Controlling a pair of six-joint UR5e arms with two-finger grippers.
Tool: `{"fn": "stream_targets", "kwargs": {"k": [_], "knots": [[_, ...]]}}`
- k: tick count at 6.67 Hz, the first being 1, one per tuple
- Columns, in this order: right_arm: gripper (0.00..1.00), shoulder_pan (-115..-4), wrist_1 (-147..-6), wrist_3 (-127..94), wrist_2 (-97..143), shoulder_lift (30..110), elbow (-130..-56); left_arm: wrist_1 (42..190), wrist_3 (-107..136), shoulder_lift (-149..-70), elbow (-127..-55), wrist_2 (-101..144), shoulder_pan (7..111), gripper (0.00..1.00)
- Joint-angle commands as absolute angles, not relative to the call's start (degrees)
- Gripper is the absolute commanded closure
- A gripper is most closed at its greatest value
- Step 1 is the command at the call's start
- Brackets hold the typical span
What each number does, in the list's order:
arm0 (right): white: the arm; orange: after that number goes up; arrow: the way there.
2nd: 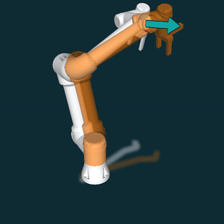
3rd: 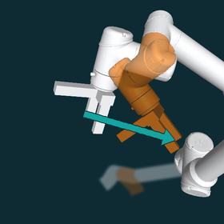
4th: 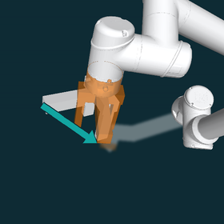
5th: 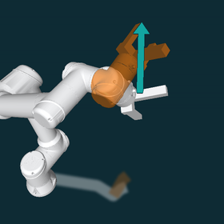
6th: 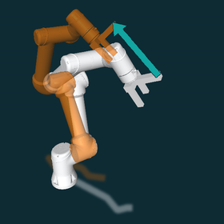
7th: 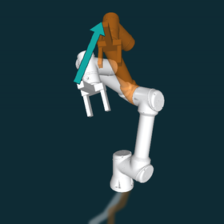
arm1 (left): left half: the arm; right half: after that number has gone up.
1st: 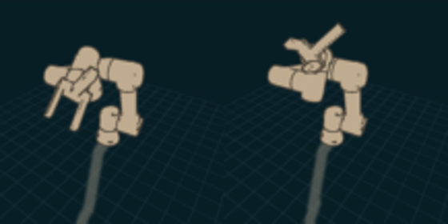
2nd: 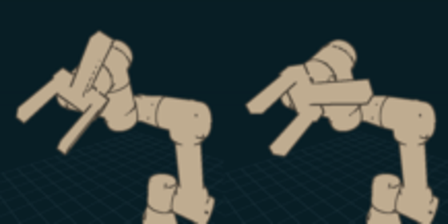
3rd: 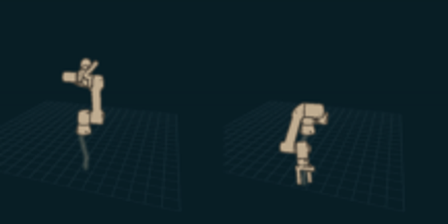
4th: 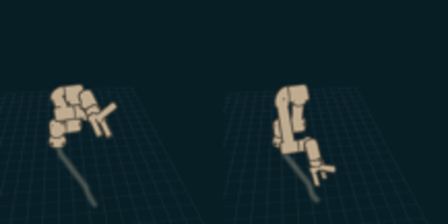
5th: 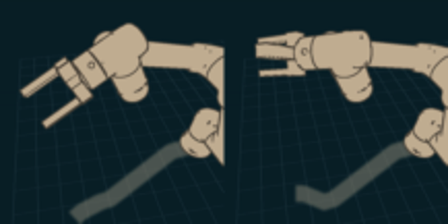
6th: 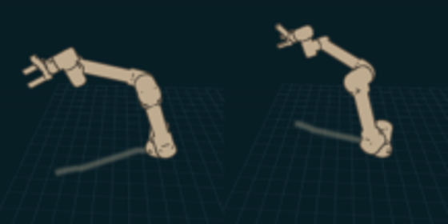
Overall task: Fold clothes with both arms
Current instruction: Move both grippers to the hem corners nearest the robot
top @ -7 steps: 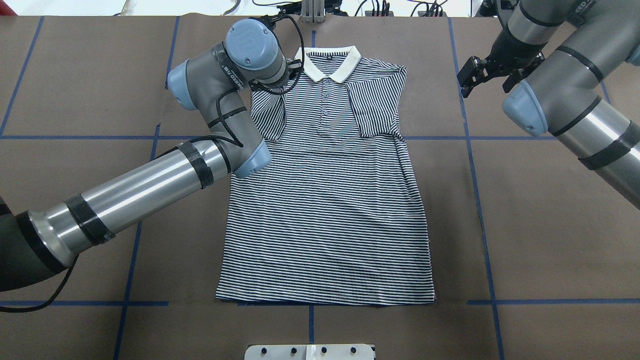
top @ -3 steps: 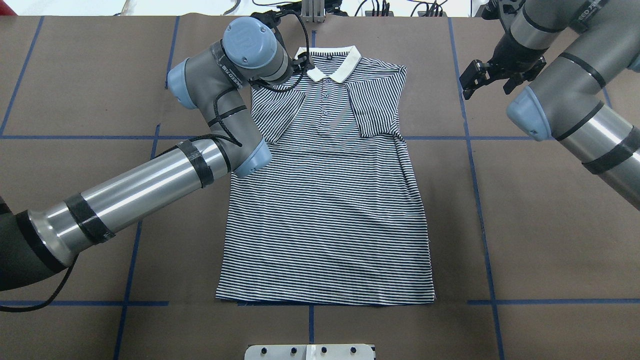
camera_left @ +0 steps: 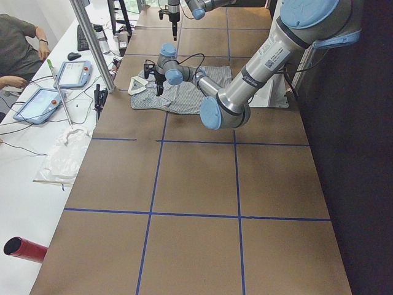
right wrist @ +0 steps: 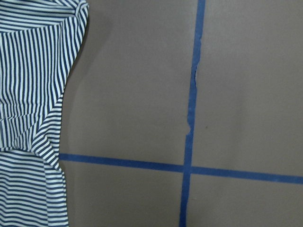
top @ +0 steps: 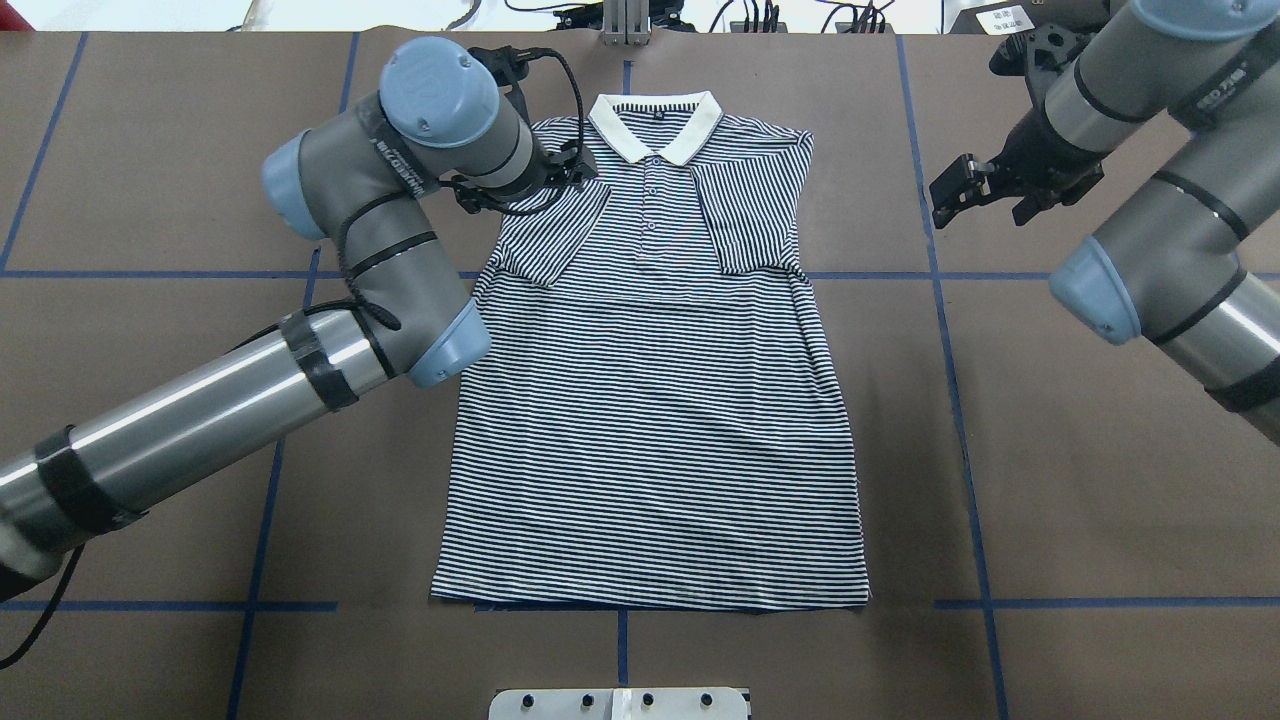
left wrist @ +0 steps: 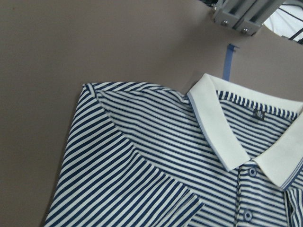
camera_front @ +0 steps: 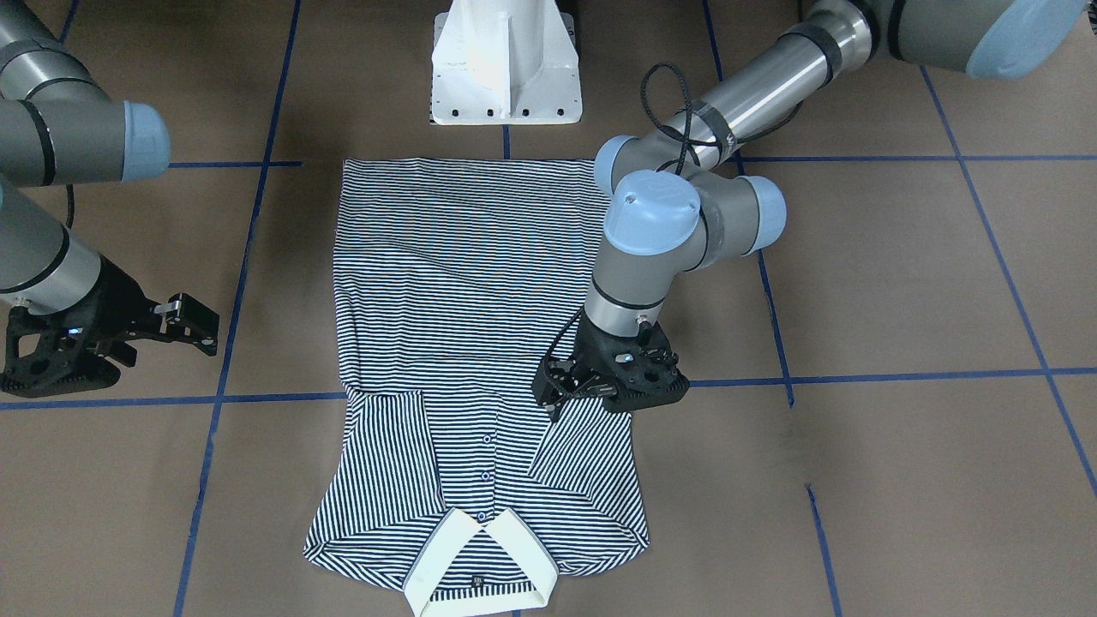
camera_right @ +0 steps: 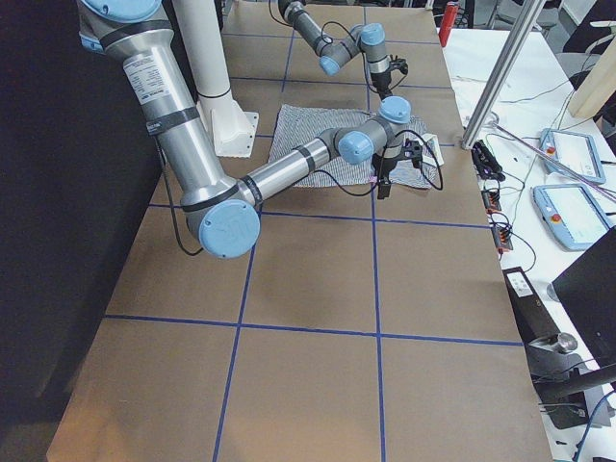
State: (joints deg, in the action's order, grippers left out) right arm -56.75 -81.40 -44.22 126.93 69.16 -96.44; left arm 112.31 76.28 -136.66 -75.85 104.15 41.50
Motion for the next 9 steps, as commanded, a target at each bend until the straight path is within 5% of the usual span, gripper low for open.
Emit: {"fn": "stream_targets", "kwargs": {"k": [1,3,5,9], "knots": [[0.0,-47.4,-67.3,-63.1,121.5,79.1,-104.0,102.7,72.9,-125.6,-96.9,104.9,41.2,0.0],[0.0,-37.0,-66.6,-78.0,115.1,86.1,-115.4,97.8,72.2,-122.0,-105.6,104.9,40.9,0.0],[0.0,-22.3,-67.2,-87.3,101.0,86.4,-116.5,97.5,72.2,-122.0,-105.8,104.8,40.7,0.0],[0.0,-12.9,-70.4,-94.4,95.6,86.9,-116.3,96.8,72.2,-122.3,-107.7,104.8,40.6,0.0]]}}
